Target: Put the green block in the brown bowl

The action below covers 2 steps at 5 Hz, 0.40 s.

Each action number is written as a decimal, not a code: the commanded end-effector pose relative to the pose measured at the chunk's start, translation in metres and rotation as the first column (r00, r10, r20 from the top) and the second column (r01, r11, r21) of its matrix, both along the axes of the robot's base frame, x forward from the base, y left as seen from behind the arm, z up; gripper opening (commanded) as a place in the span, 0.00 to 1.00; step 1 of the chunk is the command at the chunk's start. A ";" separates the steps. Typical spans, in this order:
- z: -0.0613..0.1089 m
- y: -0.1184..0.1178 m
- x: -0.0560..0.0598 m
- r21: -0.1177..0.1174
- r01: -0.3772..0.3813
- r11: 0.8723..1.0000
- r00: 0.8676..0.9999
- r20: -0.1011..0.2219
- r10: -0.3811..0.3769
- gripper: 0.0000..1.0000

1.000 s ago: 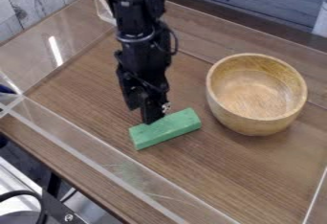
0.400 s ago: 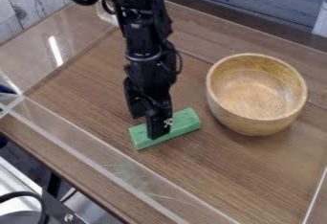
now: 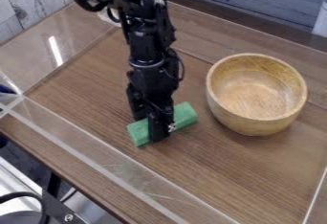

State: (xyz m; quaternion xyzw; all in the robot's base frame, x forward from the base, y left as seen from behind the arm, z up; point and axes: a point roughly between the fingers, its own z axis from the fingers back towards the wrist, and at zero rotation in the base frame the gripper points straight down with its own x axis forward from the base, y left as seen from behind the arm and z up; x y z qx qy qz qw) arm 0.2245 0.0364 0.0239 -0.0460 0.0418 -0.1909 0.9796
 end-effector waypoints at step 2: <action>0.021 0.001 0.010 0.006 -0.025 1.000 0.998 0.053 0.025 0.00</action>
